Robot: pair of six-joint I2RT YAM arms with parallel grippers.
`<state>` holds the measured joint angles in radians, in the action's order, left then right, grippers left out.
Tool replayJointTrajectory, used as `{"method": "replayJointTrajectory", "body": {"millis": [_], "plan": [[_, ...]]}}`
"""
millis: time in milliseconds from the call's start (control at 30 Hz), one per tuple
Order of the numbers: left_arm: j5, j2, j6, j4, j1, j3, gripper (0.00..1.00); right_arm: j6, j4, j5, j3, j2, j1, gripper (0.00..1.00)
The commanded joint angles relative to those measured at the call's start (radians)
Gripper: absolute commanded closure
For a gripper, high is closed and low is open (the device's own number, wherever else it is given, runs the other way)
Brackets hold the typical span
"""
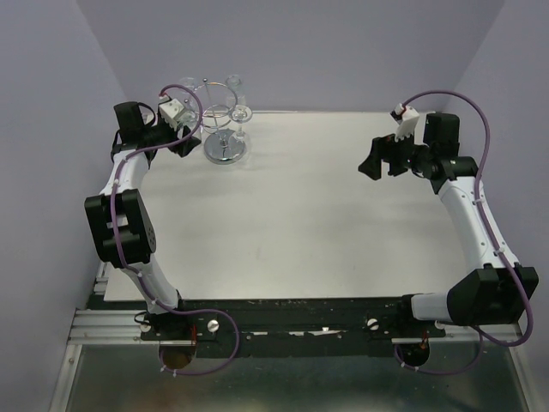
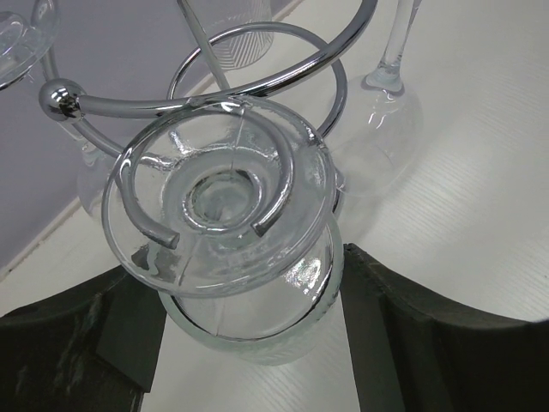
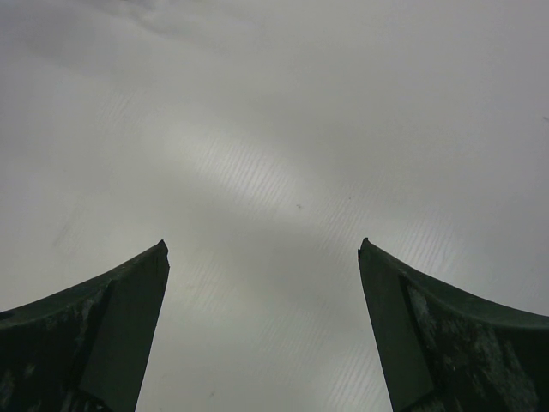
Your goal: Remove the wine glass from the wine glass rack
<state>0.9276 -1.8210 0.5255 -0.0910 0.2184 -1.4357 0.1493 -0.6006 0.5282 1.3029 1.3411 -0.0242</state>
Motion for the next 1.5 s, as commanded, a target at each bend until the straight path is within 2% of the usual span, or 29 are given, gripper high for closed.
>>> {"method": "replayJointTrajectory", "body": {"millis": [0, 233, 333, 933, 1467], "plan": [[0.057, 0.008, -0.036, 0.056, -0.002, -0.009, 0.36, -0.004, -0.008, -0.004, -0.031, -0.019, 0.004, 0.01], [0.094, -0.014, -0.033, -0.009, 0.001, -0.069, 0.69, -0.002, -0.01, -0.013, -0.034, -0.023, 0.003, 0.01], [0.094, -0.004, -0.032, -0.004, -0.001, -0.063, 1.0, -0.001, -0.011, -0.016, -0.033, -0.02, 0.004, 0.01], [0.073, 0.068, 0.016, -0.026, 0.001, -0.034, 1.0, -0.001, -0.004, -0.011, -0.039, -0.007, 0.004, 0.01], [0.088, 0.112, -0.036, -0.015, 0.041, -0.006, 1.0, 0.001, 0.005, -0.01, -0.059, -0.014, 0.004, 0.0]]}}
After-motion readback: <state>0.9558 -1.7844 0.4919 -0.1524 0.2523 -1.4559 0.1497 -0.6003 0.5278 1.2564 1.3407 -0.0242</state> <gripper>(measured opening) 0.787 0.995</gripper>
